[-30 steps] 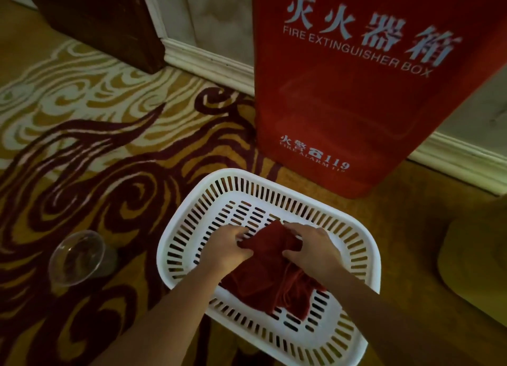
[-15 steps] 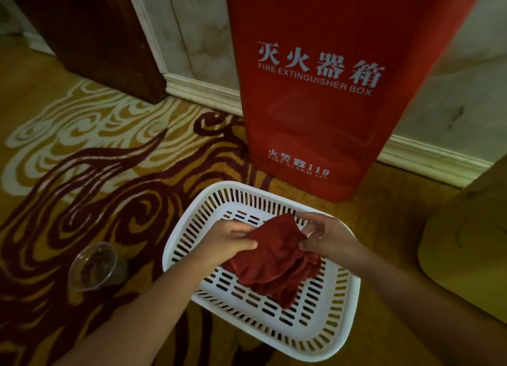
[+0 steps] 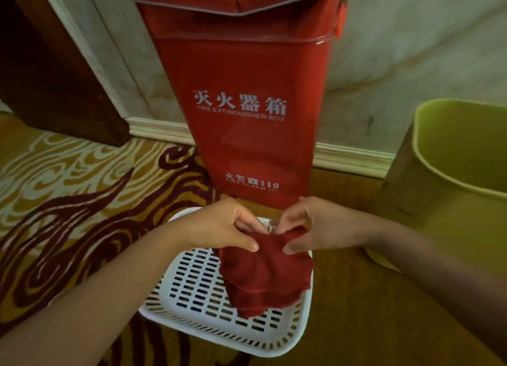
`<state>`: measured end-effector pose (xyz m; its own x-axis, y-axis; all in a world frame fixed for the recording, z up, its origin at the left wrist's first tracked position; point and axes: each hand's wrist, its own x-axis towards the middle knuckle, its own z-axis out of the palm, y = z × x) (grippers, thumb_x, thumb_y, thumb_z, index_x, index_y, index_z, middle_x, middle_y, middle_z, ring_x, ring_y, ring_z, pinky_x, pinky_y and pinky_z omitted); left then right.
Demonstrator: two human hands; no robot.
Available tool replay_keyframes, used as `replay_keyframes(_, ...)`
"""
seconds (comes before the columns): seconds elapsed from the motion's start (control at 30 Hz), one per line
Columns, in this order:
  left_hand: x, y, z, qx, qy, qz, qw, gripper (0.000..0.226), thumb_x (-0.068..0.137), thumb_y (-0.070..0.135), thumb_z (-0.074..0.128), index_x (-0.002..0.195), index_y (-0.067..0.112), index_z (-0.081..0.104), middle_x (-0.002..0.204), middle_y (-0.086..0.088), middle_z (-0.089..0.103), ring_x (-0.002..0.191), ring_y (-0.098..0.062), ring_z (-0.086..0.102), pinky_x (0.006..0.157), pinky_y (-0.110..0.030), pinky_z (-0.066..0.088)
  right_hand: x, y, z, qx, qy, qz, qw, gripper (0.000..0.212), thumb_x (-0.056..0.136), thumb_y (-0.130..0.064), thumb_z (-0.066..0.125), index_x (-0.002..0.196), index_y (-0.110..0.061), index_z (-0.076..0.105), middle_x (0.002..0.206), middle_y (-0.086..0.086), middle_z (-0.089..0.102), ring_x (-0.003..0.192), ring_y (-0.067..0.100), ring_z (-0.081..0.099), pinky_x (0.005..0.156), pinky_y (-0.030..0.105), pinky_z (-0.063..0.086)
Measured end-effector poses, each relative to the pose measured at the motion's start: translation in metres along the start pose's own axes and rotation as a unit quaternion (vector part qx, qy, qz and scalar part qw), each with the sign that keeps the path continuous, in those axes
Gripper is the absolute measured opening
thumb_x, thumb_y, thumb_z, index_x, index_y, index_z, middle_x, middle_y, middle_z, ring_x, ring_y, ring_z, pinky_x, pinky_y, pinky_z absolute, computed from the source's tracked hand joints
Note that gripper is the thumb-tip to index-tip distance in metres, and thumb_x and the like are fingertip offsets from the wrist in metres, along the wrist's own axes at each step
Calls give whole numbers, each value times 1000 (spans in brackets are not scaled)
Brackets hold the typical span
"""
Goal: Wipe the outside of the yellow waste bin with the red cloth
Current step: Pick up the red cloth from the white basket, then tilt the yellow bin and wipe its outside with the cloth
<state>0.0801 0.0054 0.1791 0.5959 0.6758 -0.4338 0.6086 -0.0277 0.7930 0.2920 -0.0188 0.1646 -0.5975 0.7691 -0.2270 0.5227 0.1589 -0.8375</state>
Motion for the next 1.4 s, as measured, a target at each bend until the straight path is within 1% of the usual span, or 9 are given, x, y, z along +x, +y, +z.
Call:
replay_keyframes(0.13, 12, 19, 15, 29, -33, 15, 999, 25, 67, 13, 75, 84, 32, 72, 82, 19, 73, 90, 6, 64, 73, -7, 47, -30, -1, -4, 31, 7, 30, 999, 20, 79, -11, 71, 71, -22, 56, 55, -8, 55, 49, 0, 44, 47, 14, 34)
replay_keyframes(0.27, 28, 36, 32, 3, -73, 17, 997, 24, 68, 6, 74, 86, 22, 73, 80, 7, 76, 81, -5, 69, 69, -14, 52, -65, 7, -4, 47, 22, 71, 996, 21, 79, -10, 70, 87, -25, 57, 79, 27, 66, 64, 20, 55, 56, 35, 45)
replay_keyframes(0.4, 46, 73, 57, 31, -103, 56, 993, 22, 70, 3, 72, 85, 19, 72, 79, 1, 75, 74, -3, 68, 67, -15, 53, -108, 19, -12, 83, 50, 116, 988, 25, 80, -3, 67, 103, -14, 65, 65, -10, 70, 56, 0, 60, 51, 16, 49)
replay_keyframes(0.57, 70, 156, 67, 36, 0, 194, 980, 28, 72, -5, 67, 97, 8, 66, 89, -4, 70, 73, 0, 66, 66, -12, 53, -165, 34, -22, 134, 117, 163, 971, 35, 80, -4, 67, 112, -18, 63, 90, 13, 74, 61, 5, 59, 52, 18, 45)
replay_keyframes(0.7, 91, 222, 96, 172, 26, 322, 931, 36, 70, 11, 72, 101, 26, 64, 98, 4, 69, 88, 4, 63, 82, -14, 50, -207, 48, -17, 189, 168, 194, 948, 35, 79, -7, 69, 107, -27, 64, 50, -16, 63, 43, -4, 49, 42, 8, 33)
replay_keyframes(0.83, 119, 249, 133, 354, -58, 277, 891, 49, 72, 14, 70, 119, 17, 58, 116, -4, 66, 100, -10, 62, 91, -25, 48, -246, 60, -9, 268, 240, 216, 908, 35, 77, -9, 72, 104, -30, 67, 72, 1, 72, 61, 10, 61, 49, 19, 44)
replay_keyframes(0.93, 132, 256, 142, 426, -61, 290, 855, 26, 75, 9, 64, 99, 16, 69, 100, -4, 73, 79, -4, 62, 73, -17, 46, -271, 64, -1, 319, 268, 219, 882, 38, 76, -7, 72, 109, -25, 66, 95, 16, 74, 93, 34, 68, 83, 47, 52)
replay_keyframes(1.17, 133, 264, 148, 507, -110, 280, 808, 24, 76, 11, 62, 99, 14, 69, 99, -4, 73, 78, -5, 60, 72, -19, 45, -319, 61, 9, 392, 313, 195, 843, 39, 79, -2, 67, 113, -20, 66, 98, 18, 73, 91, 27, 71, 77, 35, 58)
replay_keyframes(1.4, 140, 297, 140, 389, -32, 274, 879, 23, 76, 7, 63, 98, 6, 70, 90, -4, 73, 70, -1, 61, 72, -16, 47, -362, 61, -7, 462, 433, 147, 760, 44, 68, -3, 66, 110, -17, 67, 102, 15, 73, 92, 29, 70, 69, 39, 60)
